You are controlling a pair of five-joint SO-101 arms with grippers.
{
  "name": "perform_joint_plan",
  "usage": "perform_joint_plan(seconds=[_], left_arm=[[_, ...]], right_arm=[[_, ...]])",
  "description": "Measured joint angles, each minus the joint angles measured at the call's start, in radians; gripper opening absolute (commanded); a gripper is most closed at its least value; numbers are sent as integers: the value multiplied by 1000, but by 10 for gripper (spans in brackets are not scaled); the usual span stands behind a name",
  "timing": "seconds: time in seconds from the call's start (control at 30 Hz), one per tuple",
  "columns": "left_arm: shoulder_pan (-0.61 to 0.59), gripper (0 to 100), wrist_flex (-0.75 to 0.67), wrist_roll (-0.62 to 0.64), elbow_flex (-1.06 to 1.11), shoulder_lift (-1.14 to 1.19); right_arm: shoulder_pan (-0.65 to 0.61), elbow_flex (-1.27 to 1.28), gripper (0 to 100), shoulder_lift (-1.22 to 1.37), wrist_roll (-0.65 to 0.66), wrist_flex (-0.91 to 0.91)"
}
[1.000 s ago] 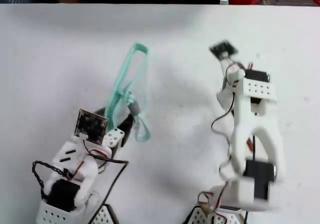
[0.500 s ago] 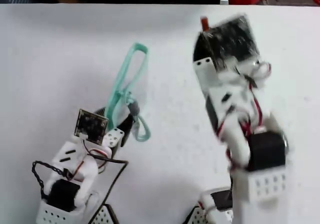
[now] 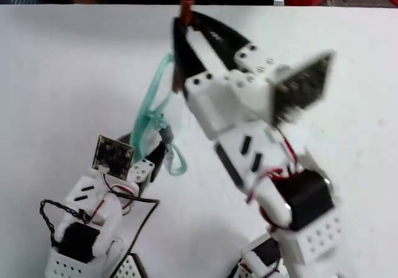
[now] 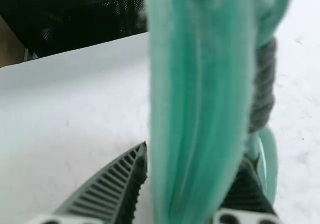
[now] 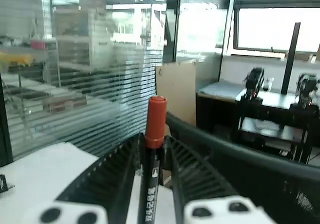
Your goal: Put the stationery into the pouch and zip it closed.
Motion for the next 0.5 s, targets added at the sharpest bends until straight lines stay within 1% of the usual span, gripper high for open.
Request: perform_joint_plan(seconds=[0.23,0.5], left_arm=[[0,196,0,0,0,0],[2,196,0,0,0,0]], right_arm=[[-18,-6,17,121,-5,-83],[-21,20,17,155,-5,-41]])
